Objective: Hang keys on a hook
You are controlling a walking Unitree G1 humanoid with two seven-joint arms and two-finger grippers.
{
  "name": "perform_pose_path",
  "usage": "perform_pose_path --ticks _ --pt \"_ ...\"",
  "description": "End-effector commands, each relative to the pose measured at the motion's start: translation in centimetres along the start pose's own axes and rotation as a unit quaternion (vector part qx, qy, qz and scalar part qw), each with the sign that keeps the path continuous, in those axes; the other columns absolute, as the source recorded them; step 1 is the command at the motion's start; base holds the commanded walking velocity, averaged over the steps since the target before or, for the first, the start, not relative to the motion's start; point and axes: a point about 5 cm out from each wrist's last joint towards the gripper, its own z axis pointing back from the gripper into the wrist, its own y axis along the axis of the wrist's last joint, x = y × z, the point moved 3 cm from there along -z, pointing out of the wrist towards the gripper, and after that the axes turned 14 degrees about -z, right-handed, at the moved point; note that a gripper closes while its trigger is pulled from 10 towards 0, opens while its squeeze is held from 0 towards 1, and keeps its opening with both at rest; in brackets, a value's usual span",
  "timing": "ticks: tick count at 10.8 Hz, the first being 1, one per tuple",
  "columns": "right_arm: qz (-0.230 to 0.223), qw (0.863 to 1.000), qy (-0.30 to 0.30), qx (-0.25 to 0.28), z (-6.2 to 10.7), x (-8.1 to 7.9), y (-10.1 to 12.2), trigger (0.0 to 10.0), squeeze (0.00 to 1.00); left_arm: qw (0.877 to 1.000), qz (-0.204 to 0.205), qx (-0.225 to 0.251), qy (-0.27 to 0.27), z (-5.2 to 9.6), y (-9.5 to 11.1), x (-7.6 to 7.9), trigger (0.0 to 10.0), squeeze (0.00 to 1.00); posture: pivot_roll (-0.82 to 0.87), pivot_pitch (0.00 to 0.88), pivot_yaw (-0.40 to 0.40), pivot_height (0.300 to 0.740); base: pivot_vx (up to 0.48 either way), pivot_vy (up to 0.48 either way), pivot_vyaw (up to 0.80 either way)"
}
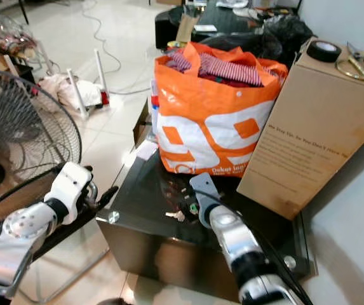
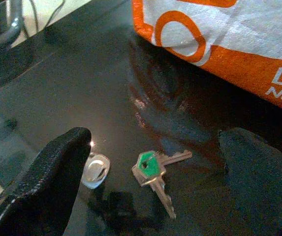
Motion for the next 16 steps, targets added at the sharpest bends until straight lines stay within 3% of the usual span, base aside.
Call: perform_pose_path --ticks 1,3,4,9,13,14,16 --pt "-0.008 1.0 0.004 0.006 -0.2 -0.2 -0.1 10.0 0.0 1.0 -0.008 0.012 -0.014 0.1 0.6 0.1 10.0 0.0 0.0 0.0 -0.023 0.74 0.0 0.0 0.0" --pt "-0.017 0.999 0.045 -0.008 -0.5 -1.4 -0.7 10.0 0.0 0.999 -0.014 0.011 -0.049 0.7 0.6 0.9 10.0 0.0 0.0 0.0 -0.022 0.74 0.0 0.0 0.0" --pt "0.008 0.997 0.079 -0.019 -0.6 -2.3 -1.2 10.0 0.0 0.997 -0.014 0.005 -0.07 1.2 0.3 1.5 10.0 0.0 0.0 0.0 -0.025 0.74 0.0 0.0 0.0" --pt "0.05 0.994 0.09 -0.027 -1.2 -3.7 -2.3 10.0 0.0 0.994 -0.025 -0.031 -0.105 3.6 -1.0 2.5 10.0 0.0 0.04 0.0 -0.045 0.74 0.0 0.0 0.0" --pt "0.027 0.997 0.078 -0.001 -1.2 -3.6 -2.1 10.0 0.0 0.989 -0.031 -0.023 -0.14 4.3 0.0 3.2 10.0 0.0 0.03 0.042 0.01 0.74 0.0 0.0 0.0" --pt "-0.006 0.997 0.074 0.004 -1.2 -3.6 -2.2 10.0 0.0 0.988 -0.031 -0.022 -0.147 4.4 0.2 3.2 10.0 0.0 0.03 0.06 0.017 0.74 0.0 0.0 0.0" --pt "-0.028 0.997 0.067 0.012 -1.2 -3.4 -2.2 10.0 0.0 0.986 -0.035 -0.027 -0.164 4.9 0.1 3.3 10.0 0.0 0.03 0.105 0.025 0.74 0.0 0.0 0.0"
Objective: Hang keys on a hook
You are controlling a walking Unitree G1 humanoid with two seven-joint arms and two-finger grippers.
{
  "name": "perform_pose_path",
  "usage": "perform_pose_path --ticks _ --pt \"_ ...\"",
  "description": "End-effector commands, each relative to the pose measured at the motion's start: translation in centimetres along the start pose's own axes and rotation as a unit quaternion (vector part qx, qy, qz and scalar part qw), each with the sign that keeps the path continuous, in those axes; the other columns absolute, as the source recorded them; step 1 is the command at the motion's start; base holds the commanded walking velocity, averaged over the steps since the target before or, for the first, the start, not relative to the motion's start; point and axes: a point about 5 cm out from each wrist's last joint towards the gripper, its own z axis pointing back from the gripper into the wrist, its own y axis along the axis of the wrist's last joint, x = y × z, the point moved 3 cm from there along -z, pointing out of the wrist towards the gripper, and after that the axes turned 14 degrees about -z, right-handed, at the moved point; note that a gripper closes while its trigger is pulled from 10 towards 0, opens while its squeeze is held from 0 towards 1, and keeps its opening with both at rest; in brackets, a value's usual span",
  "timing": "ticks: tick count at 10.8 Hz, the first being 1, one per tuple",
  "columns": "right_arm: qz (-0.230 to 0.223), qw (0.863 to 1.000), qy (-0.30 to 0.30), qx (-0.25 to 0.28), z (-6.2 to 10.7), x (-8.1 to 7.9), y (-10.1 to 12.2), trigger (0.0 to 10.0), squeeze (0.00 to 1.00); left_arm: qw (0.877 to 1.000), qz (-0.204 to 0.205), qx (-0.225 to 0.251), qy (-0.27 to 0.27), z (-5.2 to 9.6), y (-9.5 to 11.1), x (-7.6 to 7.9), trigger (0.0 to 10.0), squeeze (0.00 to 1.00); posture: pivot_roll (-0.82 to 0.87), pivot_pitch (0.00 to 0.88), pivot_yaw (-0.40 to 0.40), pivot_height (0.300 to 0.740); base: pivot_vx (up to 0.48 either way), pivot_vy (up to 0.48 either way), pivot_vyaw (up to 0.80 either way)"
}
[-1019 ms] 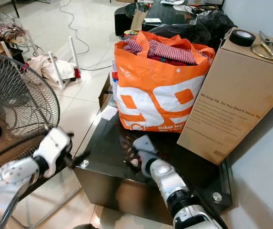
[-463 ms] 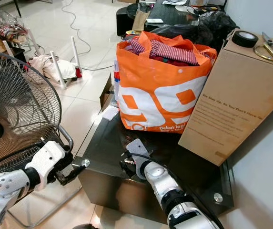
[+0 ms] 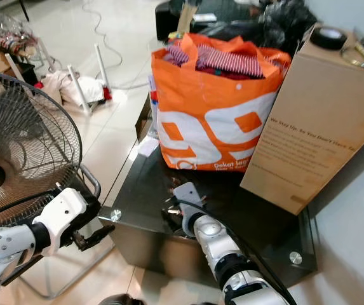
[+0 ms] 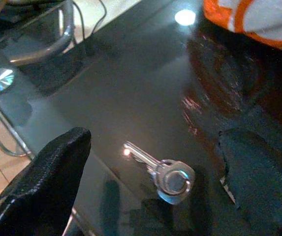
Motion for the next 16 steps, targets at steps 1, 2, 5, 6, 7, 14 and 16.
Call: perform_pose_path --ticks 1,2,5,6,7,14,16 --pt "-0.014 1.0 -0.003 0.005 0.1 0.1 -0.2 10.0 0.0 1.0 -0.001 0.0 -0.011 0.1 0.1 0.4 10.0 0.0 0.03 0.129 0.024 0.74 0.0 0.0 0.0" --pt "-0.022 1.0 -0.006 0.01 0.1 0.2 -0.1 10.0 0.0 1.0 -0.001 -0.001 -0.015 0.2 0.2 0.5 10.0 0.0 0.04 0.145 0.021 0.74 0.0 0.0 0.0" --pt "-0.015 1.0 -0.002 -0.019 0.1 0.1 -1.3 7.0 0.0 1.0 0.002 -0.002 -0.024 0.4 0.4 1.2 10.0 0.0 0.04 0.148 0.014 0.74 0.0 0.0 0.0" --pt "-0.012 1.0 -0.001 -0.027 0.2 0.1 -1.6 3.9 0.0 1.0 0.003 -0.002 -0.024 0.5 0.4 1.2 10.0 0.0 0.04 0.145 0.013 0.74 0.0 0.0 0.0" --pt "-0.015 0.999 -0.005 -0.028 0.2 0.1 -1.7 1.6 0.0 1.0 0.003 -0.004 -0.024 0.5 0.4 1.2 10.0 0.0 0.04 0.143 0.014 0.74 0.0 0.0 0.0" --pt "-0.02 0.999 -0.013 -0.028 0.0 0.0 -1.8 0.0 0.0 1.0 0.0 -0.011 -0.022 0.5 0.1 1.2 10.0 0.0 0.04 0.143 0.012 0.74 0.0 0.0 0.0" --pt "-0.01 0.999 -0.02 -0.039 0.2 0.3 -2.3 0.0 0.0 1.0 0.0 -0.011 -0.023 0.5 0.2 1.2 10.0 0.0 0.04 0.141 0.013 0.74 0.0 0.0 0.0"
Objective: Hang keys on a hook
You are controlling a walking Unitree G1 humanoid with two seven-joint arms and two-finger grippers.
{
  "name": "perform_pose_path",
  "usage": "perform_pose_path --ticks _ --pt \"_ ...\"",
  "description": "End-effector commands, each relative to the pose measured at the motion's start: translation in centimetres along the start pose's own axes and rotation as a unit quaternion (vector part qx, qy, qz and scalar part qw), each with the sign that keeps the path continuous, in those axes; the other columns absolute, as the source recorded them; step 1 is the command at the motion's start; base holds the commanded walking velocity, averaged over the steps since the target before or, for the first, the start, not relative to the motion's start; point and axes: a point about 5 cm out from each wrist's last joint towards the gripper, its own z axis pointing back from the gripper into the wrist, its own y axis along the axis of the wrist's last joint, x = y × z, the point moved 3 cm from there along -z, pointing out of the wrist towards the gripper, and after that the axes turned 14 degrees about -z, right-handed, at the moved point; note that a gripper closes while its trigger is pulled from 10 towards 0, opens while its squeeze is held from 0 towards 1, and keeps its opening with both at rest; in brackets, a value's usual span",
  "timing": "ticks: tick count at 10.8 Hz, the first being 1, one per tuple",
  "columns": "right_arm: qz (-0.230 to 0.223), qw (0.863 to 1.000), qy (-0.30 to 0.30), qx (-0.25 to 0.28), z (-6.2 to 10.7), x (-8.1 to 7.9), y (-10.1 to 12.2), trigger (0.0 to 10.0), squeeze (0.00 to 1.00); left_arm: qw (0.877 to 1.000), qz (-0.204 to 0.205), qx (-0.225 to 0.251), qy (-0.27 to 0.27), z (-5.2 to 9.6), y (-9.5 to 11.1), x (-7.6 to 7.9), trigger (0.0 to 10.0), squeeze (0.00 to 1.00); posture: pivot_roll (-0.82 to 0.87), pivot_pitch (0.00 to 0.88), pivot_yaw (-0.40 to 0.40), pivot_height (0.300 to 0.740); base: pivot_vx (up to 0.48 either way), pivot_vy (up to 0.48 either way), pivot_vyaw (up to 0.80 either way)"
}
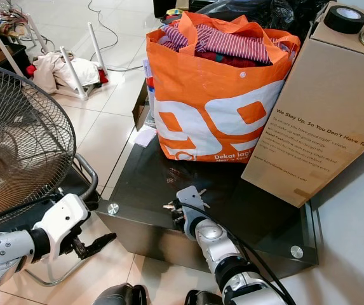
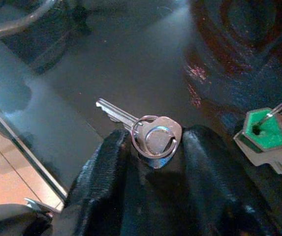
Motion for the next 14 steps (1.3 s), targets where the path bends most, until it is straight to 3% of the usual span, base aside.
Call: perform_pose_path --ticks 1,8,11,13,14 --pt "-0.003 1.0 -0.008 -0.025 0.2 0.3 -1.3 0.0 0.0 1.0 -0.006 -0.005 -0.003 0.0 0.1 0.2 10.0 0.0 0.04 0.14 0.013 0.74 0.0 0.0 0.0" --pt "0.013 0.999 -0.038 -0.031 1.0 2.4 -2.0 0.0 0.0 1.0 -0.007 -0.002 -0.003 -0.3 0.2 0.2 10.0 0.0 0.03 0.129 0.018 0.74 0.0 0.0 0.0" --pt "0.021 0.999 -0.037 0.01 2.5 4.0 -1.4 0.0 0.0 1.0 -0.008 0.004 0.0 -0.6 0.4 0.2 10.0 0.0 0.03 0.119 0.019 0.74 0.0 0.0 0.0" --pt "0.035 0.998 -0.016 0.05 3.7 4.0 -0.4 0.0 0.0 1.0 -0.009 0.004 0.0 -0.7 0.4 0.1 10.0 0.0 0.02 0.119 0.024 0.74 0.0 0.0 0.0" --pt "0.034 0.997 -0.008 0.075 3.7 3.2 0.6 10.0 0.0 1.0 -0.011 0.005 -0.002 -0.8 0.5 0.1 10.0 0.0 0.02 0.121 0.028 0.74 0.0 0.0 0.0"
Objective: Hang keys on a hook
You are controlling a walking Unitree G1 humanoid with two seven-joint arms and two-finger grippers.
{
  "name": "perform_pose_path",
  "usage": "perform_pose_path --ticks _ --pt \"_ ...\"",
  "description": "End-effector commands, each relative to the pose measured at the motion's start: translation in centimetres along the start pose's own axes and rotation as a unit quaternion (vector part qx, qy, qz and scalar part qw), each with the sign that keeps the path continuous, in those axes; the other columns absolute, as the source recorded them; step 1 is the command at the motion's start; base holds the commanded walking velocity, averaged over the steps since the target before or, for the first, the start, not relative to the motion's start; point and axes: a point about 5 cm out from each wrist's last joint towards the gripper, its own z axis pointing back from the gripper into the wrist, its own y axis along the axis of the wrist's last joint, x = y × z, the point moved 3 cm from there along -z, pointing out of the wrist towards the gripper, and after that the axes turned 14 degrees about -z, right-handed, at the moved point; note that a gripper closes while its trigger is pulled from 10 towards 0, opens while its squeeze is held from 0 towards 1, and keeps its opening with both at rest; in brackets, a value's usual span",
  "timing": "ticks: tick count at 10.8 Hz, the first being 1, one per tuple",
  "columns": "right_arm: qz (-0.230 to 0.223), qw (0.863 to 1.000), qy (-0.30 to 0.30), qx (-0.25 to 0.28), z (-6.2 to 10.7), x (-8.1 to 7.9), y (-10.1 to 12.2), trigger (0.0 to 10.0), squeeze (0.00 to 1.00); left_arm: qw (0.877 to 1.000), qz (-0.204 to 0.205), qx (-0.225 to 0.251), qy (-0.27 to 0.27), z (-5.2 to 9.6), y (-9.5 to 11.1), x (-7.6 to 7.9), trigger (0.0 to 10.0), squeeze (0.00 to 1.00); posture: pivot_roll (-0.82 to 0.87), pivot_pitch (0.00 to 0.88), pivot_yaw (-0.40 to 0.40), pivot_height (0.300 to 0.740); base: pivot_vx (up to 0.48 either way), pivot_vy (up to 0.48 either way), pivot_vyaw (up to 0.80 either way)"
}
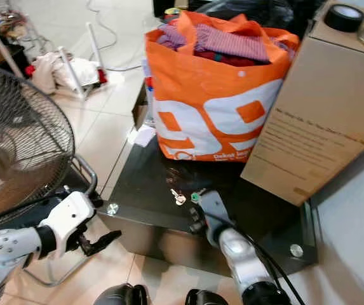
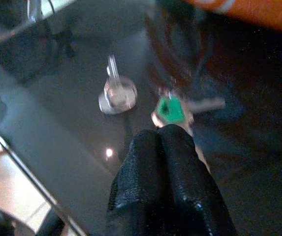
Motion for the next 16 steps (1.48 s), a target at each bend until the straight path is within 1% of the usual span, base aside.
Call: perform_pose_path --ticks 1,2,4,6,8,10,11,12,13,14,15,16 --pt "-0.01 1.0 0.003 0.01 -0.3 -0.5 0.5 10.0 0.9 1.0 -0.004 -0.006 -0.002 0.0 -0.2 0.1 10.0 0.0 0.02 0.123 0.031 0.74 0.0 0.0 0.0" --pt "-0.01 1.0 0.002 0.007 -1.0 -1.3 0.7 10.0 1.0 1.0 -0.006 -0.007 -0.001 0.1 -0.2 0.0 10.0 0.0 0.03 0.124 0.033 0.74 0.0 0.0 0.0" --pt "-0.021 1.0 0.007 0.006 -2.3 -2.7 1.6 10.0 1.0 1.0 -0.009 -0.012 0.002 0.3 -0.5 -0.4 10.0 0.0 0.04 0.128 0.035 0.74 0.0 0.0 0.0" --pt "-0.027 1.0 0.011 0.002 -3.1 -3.5 2.1 10.0 1.0 1.0 -0.01 -0.015 0.004 0.6 -0.6 -0.5 10.0 0.0 0.05 0.132 0.035 0.74 0.0 0.0 0.0" --pt "-0.031 0.999 0.006 -0.017 -3.9 -4.1 1.8 10.0 1.0 1.0 -0.011 -0.025 0.005 1.7 -0.8 -0.5 10.0 0.0 0.1 0.149 0.035 0.74 0.0 0.0 0.0" --pt "-0.04 0.999 0.002 -0.03 -4.4 -5.1 1.4 10.0 1.0 0.999 -0.011 -0.045 0.007 3.7 -1.5 -0.5 10.0 0.0 0.15 0.164 0.031 0.74 0.0 0.0 0.0" --pt "-0.046 0.998 -0.01 -0.036 -4.6 -5.4 1.2 10.0 1.0 0.998 -0.01 -0.055 0.008 4.5 -1.8 -0.3 10.0 0.0 0.16 0.164 0.028 0.74 0.0 0.0 0.0" --pt "-0.049 0.998 -0.013 -0.04 -4.6 -5.6 1.0 10.0 0.8 0.998 -0.009 -0.059 0.008 4.9 -1.8 -0.2 10.0 0.0 0.17 0.165 0.027 0.74 0.0 0.0 0.0" --pt "-0.043 0.998 -0.01 -0.05 -4.6 -5.7 0.7 10.0 0.0 0.998 -0.008 -0.06 0.006 5.0 -1.8 0.0 10.0 0.0 0.16 0.166 0.026 0.74 0.0 0.0 0.0" --pt "-0.029 0.997 -0.002 -0.071 -4.4 -5.6 -0.1 10.0 0.0 0.998 -0.006 -0.058 0.005 4.9 -1.7 0.2 10.0 0.0 0.16 0.161 0.025 0.74 0.0 0.0 0.0" --pt "-0.013 0.995 -0.004 -0.095 -4.1 -5.1 -1.1 10.0 0.0 0.998 -0.005 -0.056 0.003 4.7 -1.6 0.3 10.0 0.0 0.15 0.152 0.022 0.74 0.0 0.0 0.0" --pt "-0.007 0.994 -0.016 -0.108 -3.8 -4.2 -1.7 10.0 0.0 0.999 -0.004 -0.054 0.003 4.6 -1.6 0.3 10.0 0.0 0.14 0.151 0.022 0.74 0.0 0.0 0.0"
